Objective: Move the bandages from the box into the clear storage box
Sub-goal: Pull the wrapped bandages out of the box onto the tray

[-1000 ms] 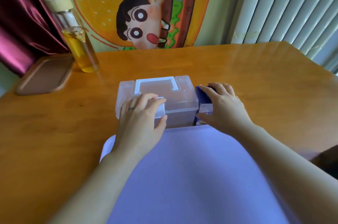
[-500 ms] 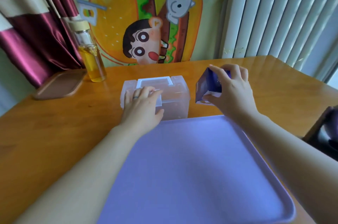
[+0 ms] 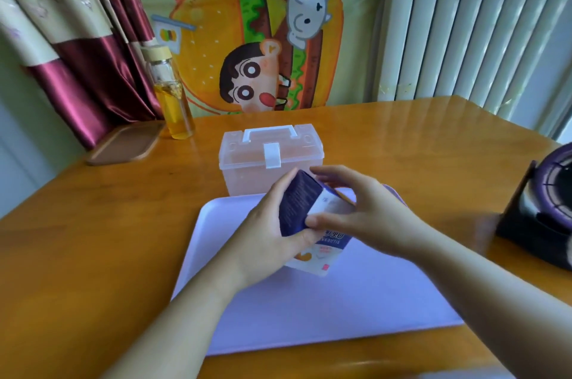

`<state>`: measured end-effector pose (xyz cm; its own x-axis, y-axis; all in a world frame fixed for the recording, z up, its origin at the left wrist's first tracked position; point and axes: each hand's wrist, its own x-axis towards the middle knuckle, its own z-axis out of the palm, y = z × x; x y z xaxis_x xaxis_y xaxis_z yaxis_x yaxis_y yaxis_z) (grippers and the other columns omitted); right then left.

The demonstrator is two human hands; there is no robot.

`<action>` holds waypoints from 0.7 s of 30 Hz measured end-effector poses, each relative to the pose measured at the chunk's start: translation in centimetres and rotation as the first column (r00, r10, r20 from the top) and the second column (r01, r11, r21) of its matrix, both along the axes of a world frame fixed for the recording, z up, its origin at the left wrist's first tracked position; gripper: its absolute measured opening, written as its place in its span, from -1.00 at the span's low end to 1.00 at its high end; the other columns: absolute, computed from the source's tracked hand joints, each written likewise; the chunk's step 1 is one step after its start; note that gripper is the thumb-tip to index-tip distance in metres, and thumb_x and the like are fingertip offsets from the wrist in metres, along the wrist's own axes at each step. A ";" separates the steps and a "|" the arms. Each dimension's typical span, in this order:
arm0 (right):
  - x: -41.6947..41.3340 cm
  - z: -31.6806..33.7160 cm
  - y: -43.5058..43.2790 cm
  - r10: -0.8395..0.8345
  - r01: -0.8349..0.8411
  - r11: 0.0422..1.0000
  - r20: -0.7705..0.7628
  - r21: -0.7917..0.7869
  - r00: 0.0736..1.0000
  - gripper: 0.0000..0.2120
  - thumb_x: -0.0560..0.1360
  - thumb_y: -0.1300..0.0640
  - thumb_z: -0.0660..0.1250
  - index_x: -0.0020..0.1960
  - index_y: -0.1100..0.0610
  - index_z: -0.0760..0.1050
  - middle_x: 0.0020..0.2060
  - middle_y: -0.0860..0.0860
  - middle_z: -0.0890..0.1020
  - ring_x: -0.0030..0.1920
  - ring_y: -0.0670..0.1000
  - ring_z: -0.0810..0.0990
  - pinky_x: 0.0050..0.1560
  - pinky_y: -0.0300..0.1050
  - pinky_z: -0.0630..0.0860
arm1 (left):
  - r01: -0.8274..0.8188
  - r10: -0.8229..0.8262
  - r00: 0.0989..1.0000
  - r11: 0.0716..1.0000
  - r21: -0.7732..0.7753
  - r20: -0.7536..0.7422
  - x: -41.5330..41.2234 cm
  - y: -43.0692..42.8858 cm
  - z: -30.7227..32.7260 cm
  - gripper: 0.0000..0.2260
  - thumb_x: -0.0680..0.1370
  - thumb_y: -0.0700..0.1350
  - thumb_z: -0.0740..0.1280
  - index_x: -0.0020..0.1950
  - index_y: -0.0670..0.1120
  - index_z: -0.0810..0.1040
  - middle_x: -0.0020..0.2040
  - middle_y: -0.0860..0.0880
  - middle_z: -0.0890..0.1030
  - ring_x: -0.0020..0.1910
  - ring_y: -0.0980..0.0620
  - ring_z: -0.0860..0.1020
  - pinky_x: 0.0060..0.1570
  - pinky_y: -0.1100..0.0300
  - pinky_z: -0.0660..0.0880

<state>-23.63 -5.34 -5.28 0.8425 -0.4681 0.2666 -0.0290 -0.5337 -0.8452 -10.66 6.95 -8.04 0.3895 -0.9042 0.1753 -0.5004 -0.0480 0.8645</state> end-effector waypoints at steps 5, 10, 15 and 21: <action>0.8 -2.4 1.2 -0.169 0.187 0.972 0.129 -0.142 0.977 -0.62 0.39 0.02 0.46 0.14 -0.17 0.42 0.06 -0.23 0.49 0.11 -0.33 0.44 -0.03 -0.48 0.43 | -0.148 0.148 0.980 0.989 0.010 -0.134 -0.2 1.0 -0.5 -0.34 0.47 -0.02 0.41 0.47 0.16 0.14 0.07 0.30 0.50 -0.05 0.44 0.51 -0.11 0.45 0.47; 0.6 -3.7 1.2 -0.196 0.269 0.913 0.248 -0.306 0.949 -0.84 0.40 0.18 0.47 -0.05 0.09 0.55 0.01 -0.09 0.54 0.03 -0.09 0.51 -0.07 -0.40 0.43 | -0.213 0.212 0.963 0.977 0.014 -0.164 -0.1 1.1 -0.8 -0.27 0.44 0.06 0.43 0.50 0.13 0.11 0.25 0.12 0.49 0.06 0.33 0.51 -0.01 0.37 0.48; 0.6 -3.6 1.0 -0.201 0.263 0.921 0.229 -0.288 0.952 -0.88 0.38 0.18 0.48 -0.13 0.07 0.57 -0.03 -0.12 0.54 -0.04 -0.13 0.50 -0.20 -0.44 0.42 | -0.197 0.197 0.966 0.980 0.016 -0.167 -0.4 1.1 -0.4 -0.20 0.31 0.21 0.40 0.47 0.16 0.12 0.13 0.26 0.51 -0.01 0.41 0.51 -0.04 0.36 0.49; 1.5 -2.9 1.1 -0.242 0.278 0.940 0.190 -0.197 0.951 -0.92 0.38 0.14 0.49 -0.17 0.10 0.61 -0.03 -0.10 0.57 -0.06 -0.16 0.51 -0.22 -0.45 0.41 | -0.165 0.166 0.972 0.986 0.022 -0.167 -0.8 0.8 0.1 -0.59 0.42 0.05 0.40 0.10 0.32 0.24 -0.03 0.33 0.50 -0.09 0.42 0.53 -0.19 0.52 0.44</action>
<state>-22.11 -4.21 -8.15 0.6364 -0.5797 0.5089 -0.0650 -0.6977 -0.7135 -11.42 7.71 -7.89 0.5570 -0.8259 0.0873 -0.3325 -0.1254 0.9347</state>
